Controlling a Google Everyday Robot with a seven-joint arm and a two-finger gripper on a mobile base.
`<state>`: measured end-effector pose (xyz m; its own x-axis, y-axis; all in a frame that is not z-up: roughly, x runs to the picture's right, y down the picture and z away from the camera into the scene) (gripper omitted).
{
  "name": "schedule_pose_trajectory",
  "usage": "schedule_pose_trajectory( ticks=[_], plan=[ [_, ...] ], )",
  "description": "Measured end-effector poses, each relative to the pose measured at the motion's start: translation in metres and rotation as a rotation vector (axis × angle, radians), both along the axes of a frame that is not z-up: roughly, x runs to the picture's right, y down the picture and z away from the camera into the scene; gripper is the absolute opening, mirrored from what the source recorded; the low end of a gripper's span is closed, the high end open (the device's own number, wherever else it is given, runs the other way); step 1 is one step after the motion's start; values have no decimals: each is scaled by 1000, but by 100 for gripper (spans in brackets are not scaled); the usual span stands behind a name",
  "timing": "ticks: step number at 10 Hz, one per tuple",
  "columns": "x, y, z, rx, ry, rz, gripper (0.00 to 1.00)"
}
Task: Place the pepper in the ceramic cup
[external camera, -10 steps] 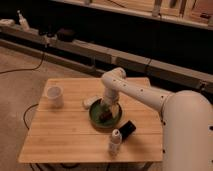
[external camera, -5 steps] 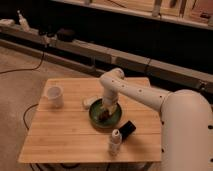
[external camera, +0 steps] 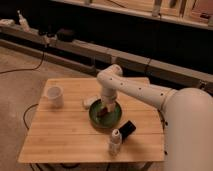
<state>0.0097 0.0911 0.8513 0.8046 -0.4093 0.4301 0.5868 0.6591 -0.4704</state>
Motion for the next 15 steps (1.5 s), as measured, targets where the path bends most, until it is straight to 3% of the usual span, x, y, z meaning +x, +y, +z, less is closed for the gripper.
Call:
schedule_pose_trajectory(
  ticks=[4, 6, 9, 15],
  plan=[
    [-50, -83, -28, 116, -154, 73, 19],
    [-76, -107, -28, 146, -216, 82, 19],
    [-112, -121, -26, 166, -270, 76, 19],
    [-107, -121, -25, 167, -265, 80, 19]
  ],
)
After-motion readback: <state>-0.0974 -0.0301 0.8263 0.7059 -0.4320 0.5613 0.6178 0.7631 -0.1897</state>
